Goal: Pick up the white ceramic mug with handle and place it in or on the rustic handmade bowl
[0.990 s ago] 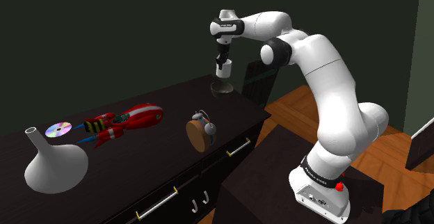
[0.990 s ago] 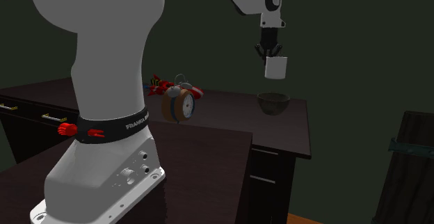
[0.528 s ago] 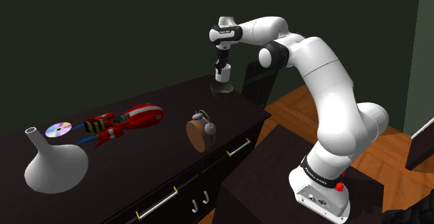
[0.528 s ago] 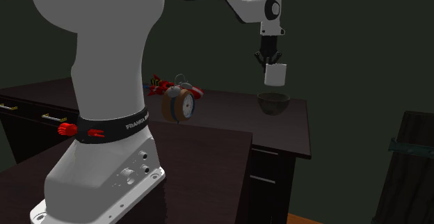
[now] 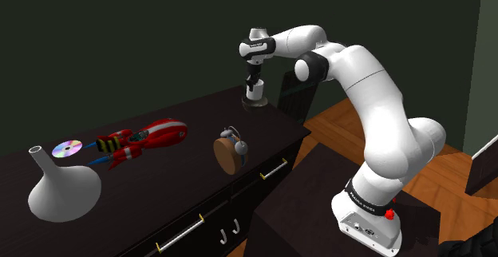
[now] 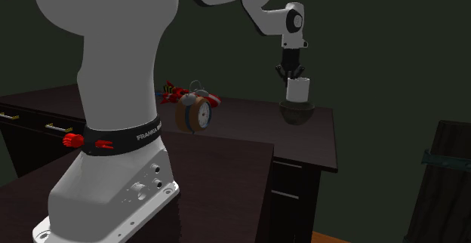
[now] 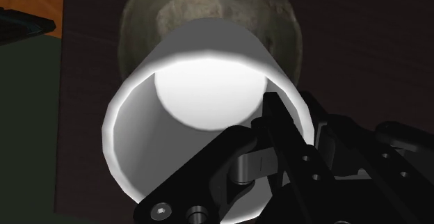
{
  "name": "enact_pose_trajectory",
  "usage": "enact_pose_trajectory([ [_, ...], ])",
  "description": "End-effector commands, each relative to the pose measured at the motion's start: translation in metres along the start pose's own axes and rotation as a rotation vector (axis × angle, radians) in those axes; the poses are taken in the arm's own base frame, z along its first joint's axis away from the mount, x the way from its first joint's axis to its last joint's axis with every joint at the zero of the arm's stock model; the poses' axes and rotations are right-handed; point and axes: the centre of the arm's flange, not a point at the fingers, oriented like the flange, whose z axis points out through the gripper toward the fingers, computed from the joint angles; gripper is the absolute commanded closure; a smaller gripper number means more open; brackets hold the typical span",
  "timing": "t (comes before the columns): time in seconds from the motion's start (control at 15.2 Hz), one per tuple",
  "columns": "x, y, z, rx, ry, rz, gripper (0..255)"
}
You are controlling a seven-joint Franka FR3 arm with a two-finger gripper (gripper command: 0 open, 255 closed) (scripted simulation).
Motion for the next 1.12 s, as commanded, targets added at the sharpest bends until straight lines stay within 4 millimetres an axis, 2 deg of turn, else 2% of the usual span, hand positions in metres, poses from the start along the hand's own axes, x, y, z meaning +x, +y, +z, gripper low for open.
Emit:
enact_pose_trajectory([
  [0.0, 0.0, 0.001, 0.011, -0.001, 0.001, 0.0, 255],
  [0.53, 0.0, 0.001, 0.014, -0.001, 0.001, 0.0, 255],
  [0.59, 0.0, 0.001, 0.014, -0.001, 0.001, 0.0, 0],
  [0.92, 0.0, 0.001, 0.014, -0.001, 0.001, 0.0, 0],
  [1.06, 0.0, 0.001, -0.012, -0.001, 0.001, 0.0, 0],
])
